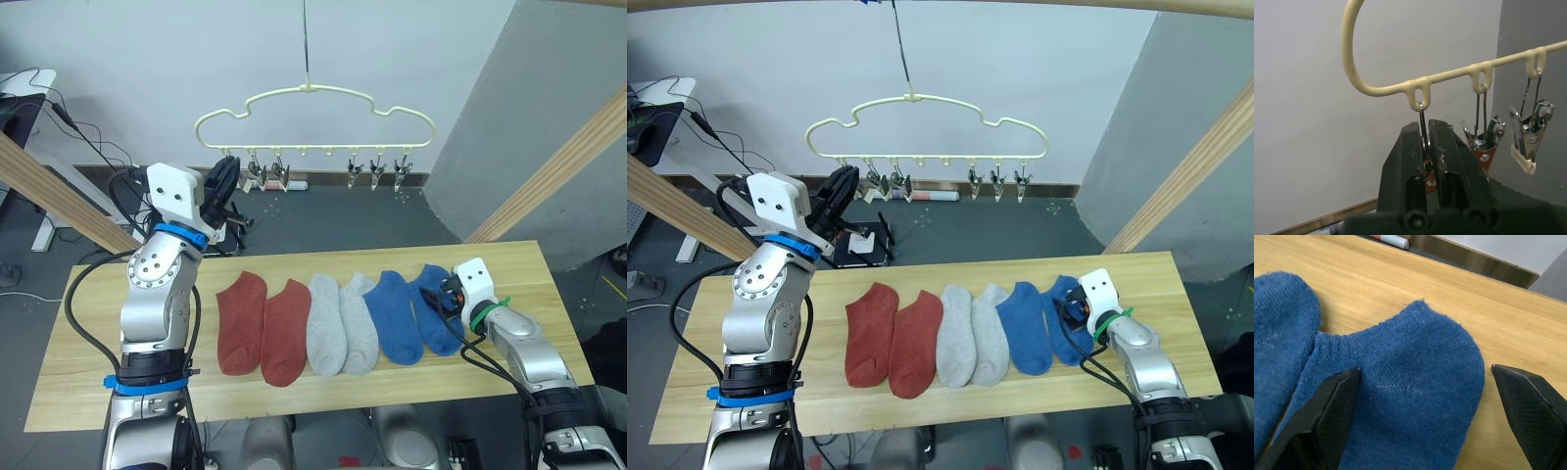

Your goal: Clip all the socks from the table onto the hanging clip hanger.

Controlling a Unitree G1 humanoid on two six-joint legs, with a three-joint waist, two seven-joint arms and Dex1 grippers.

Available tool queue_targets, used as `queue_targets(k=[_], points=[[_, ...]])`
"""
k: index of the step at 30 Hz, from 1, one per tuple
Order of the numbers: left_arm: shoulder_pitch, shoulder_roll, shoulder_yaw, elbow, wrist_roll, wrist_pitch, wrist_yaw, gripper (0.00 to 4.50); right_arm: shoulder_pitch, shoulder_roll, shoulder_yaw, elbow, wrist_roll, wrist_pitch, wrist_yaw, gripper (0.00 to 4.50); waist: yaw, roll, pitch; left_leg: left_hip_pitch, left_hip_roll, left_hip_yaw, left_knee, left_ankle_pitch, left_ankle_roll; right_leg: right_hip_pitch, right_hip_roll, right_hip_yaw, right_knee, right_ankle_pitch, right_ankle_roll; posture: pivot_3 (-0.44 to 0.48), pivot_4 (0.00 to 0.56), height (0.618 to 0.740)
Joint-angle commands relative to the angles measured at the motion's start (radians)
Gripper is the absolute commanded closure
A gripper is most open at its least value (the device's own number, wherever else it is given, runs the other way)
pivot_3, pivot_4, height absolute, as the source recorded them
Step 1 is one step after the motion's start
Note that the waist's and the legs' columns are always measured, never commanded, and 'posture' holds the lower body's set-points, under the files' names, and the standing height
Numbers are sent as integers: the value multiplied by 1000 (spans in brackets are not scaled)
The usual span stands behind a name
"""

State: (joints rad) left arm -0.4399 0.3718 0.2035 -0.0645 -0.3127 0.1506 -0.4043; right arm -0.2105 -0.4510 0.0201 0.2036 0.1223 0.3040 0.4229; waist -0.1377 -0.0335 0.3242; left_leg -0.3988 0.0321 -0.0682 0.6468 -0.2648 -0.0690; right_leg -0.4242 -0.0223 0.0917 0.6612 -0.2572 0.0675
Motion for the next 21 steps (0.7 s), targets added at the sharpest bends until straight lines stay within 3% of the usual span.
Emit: queue_targets(k=[1, 11, 21], points=[[-2, 16, 12, -38, -11, -1, -7, 4475, 13, 2, -13, 5, -2, 1, 14, 0, 0, 0, 0, 0, 0, 0, 0, 0, 0, 0, 0, 0, 0, 0, 0, -186, 339, 733], [6, 20, 13, -33, -12, -4, -15, 4475, 62, -9, -24, -81, -28, -137, 22, 0, -1, 0, 0, 0, 0, 0, 0, 0, 0, 0, 0, 0, 1, 0, 0, -190, 338, 733], [7, 18, 9, -32, -13, 1, -27, 4475, -10, -21, 27, 19, -59, -111, 105, 0, -1, 0, 0, 1, 0, 0, 0, 0, 0, 0, 0, 0, 1, 0, 0, -190, 342, 733]])
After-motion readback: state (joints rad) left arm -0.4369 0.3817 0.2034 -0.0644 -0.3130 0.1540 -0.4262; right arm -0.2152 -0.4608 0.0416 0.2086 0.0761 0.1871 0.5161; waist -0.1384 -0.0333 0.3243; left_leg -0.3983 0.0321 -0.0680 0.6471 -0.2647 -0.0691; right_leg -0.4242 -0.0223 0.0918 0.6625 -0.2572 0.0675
